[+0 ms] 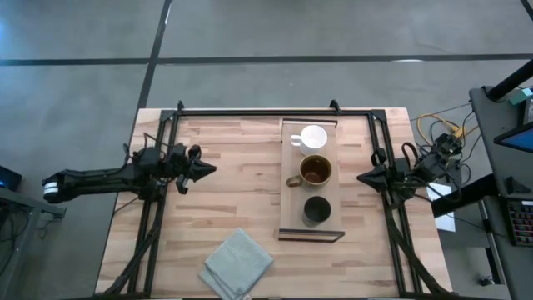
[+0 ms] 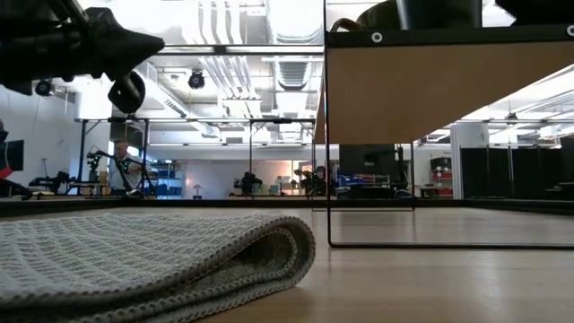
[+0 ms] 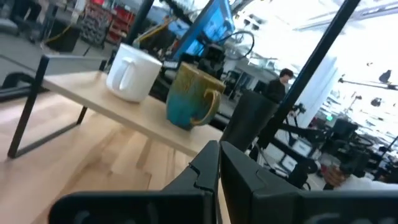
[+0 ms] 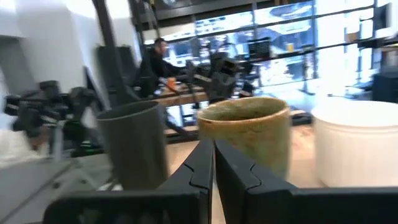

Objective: Stack small to large cups/mugs on shelf
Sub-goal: Return to Home Position

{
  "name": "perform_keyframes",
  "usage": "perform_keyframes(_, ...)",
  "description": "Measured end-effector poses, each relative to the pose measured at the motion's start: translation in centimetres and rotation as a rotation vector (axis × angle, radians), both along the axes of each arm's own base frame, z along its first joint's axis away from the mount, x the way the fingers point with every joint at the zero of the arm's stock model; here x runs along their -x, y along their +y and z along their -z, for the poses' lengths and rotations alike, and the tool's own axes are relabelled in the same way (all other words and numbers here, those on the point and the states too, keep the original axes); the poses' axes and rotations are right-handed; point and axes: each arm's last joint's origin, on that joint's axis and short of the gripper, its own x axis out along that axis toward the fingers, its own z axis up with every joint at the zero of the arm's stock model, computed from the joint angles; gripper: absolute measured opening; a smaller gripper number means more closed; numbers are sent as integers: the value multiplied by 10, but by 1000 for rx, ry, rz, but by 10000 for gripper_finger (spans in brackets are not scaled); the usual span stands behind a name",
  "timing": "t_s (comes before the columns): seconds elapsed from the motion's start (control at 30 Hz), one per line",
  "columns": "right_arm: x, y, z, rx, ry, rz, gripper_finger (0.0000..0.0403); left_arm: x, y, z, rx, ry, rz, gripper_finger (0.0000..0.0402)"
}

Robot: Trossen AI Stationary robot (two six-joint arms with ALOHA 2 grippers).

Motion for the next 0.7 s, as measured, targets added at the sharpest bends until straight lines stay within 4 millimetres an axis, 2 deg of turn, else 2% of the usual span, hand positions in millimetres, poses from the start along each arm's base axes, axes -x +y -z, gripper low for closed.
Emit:
perform_keyframes(0.13,0,-2,1,21,12,68,9,6,-1,2,-9,-34,0,0)
perform_keyframes(0.27,-1,1,4,-25,13,7,9,11,-2,7,-17,-67,0,0)
perform_keyframes(0.4,-5,4,18,-65,61,-19,9,13,-3,20,14,-52,6,0)
perform_keyframes(0.57,-12,9,36,-99,68,-15,9,16,-4,22,11,-62,6,0)
perform_keyframes(0.7,-16,14,54,-129,70,-24,9,16,-4,28,25,0,6,0)
